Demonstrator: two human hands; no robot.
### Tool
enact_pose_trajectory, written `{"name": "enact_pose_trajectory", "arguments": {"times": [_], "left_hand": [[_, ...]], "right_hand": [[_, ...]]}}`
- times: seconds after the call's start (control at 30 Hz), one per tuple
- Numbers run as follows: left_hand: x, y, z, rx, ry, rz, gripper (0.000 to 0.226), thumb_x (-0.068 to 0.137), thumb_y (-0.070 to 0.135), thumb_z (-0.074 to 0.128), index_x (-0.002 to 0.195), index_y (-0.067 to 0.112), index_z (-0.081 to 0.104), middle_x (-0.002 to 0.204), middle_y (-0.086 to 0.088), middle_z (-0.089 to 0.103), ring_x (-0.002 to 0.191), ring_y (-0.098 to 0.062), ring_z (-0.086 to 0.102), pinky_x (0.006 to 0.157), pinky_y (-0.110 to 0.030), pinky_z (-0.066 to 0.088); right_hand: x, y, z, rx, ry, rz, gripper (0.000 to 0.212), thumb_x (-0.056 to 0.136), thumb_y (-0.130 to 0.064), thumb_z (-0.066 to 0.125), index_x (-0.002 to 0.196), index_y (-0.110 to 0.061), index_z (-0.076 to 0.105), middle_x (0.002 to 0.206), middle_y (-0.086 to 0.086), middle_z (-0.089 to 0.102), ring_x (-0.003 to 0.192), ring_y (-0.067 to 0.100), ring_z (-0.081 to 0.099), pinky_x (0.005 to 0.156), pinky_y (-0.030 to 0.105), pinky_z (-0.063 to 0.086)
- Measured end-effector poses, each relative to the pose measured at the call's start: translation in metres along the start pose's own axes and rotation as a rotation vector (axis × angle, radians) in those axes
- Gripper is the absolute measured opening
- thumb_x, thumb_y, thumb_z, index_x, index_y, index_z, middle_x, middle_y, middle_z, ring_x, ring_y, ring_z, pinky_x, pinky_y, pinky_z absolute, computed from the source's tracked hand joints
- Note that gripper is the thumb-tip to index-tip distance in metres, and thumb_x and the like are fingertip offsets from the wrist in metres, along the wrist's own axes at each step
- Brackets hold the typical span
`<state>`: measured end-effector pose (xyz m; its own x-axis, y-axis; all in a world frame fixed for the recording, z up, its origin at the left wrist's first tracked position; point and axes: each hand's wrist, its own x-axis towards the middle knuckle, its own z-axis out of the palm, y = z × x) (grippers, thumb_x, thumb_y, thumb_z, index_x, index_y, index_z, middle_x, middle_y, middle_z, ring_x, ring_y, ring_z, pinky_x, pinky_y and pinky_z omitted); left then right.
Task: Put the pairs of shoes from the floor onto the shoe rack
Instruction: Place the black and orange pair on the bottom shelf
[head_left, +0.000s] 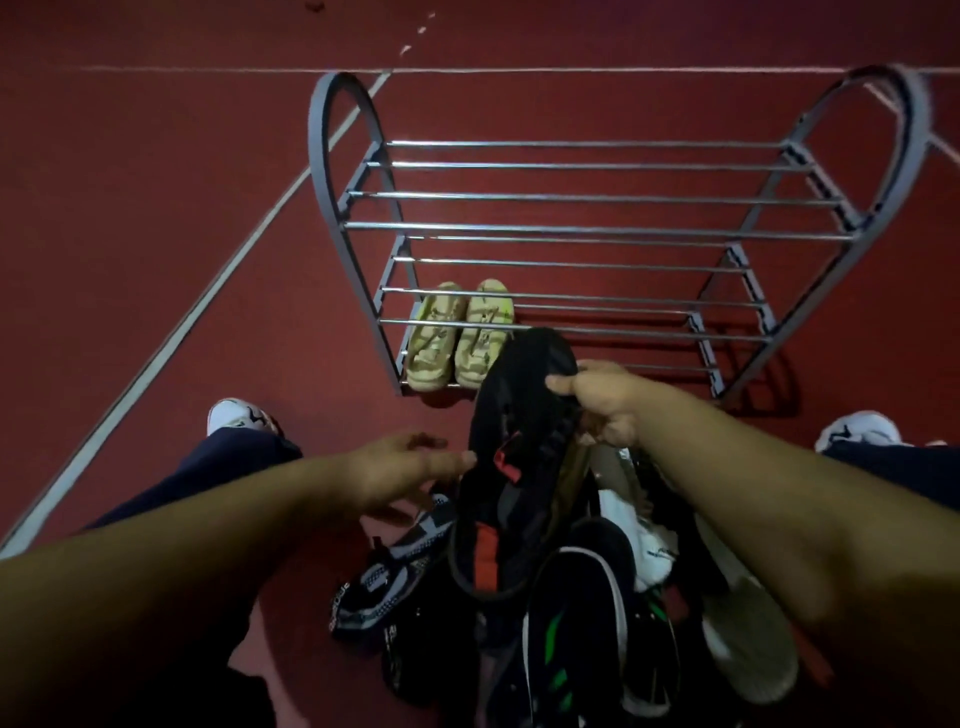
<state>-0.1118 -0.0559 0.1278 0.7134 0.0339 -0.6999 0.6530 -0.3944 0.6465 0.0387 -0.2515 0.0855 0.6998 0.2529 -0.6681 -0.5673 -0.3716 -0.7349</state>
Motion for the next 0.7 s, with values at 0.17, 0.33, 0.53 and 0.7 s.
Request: {"name": "enact_pose_trajectory", "arguments": {"times": [0.17, 0.33, 0.53, 0.7], "left_hand": [[0.005, -0.013, 0.041, 0.029, -0.042, -0.046, 0.032, 0.088, 0.037, 0.065, 0.114, 0.019, 0.060, 0.101, -0.004, 0.068, 0.069, -0.014, 0.056, 0.053, -0.019, 0.040], [0.026, -0.031, 0.086, -0.229, 0.005, -0.261, 0.018, 0.095, 0.023, 0.057, 0.092, 0.007, 0.063, 0.051, 0.000, 0.058, 0.041, -0.011, 0.052, 0.036, -0.014, 0.035], [0.027, -0.018, 0.033, -0.172, 0.067, -0.300, 0.035, 0.095, 0.020, 0.052, 0.062, 0.015, 0.042, 0.065, -0.006, 0.041, 0.056, -0.019, 0.036, 0.054, -0.026, 0.028], [0.030, -0.002, 0.001, -0.094, 0.148, -0.312, 0.038, 0.098, 0.039, 0.045, 0.068, 0.017, 0.046, 0.068, -0.004, 0.045, 0.058, -0.018, 0.040, 0.058, -0.026, 0.031]], "right_hand": [[-0.004, 0.032, -0.003, 0.130, 0.043, 0.069, 0.007, 0.096, -0.021, 0.058, 0.102, -0.021, 0.063, 0.091, 0.002, 0.064, 0.077, 0.020, 0.056, 0.065, 0.032, 0.046], [-0.007, 0.077, -0.006, 0.149, 0.185, 0.117, 0.021, 0.098, -0.018, 0.055, 0.117, -0.026, 0.055, 0.096, 0.005, 0.061, 0.089, 0.022, 0.059, 0.067, 0.036, 0.056], [-0.037, 0.079, -0.034, -0.715, 0.078, -0.074, 0.025, 0.093, -0.041, 0.055, 0.108, -0.022, 0.062, 0.101, 0.005, 0.066, 0.096, 0.027, 0.064, 0.078, 0.039, 0.053], [-0.071, 0.137, -0.006, -0.599, -0.081, 0.030, 0.040, 0.084, -0.041, 0.071, 0.104, -0.023, 0.042, 0.092, -0.005, 0.060, 0.087, 0.018, 0.063, 0.079, 0.023, 0.048]]}}
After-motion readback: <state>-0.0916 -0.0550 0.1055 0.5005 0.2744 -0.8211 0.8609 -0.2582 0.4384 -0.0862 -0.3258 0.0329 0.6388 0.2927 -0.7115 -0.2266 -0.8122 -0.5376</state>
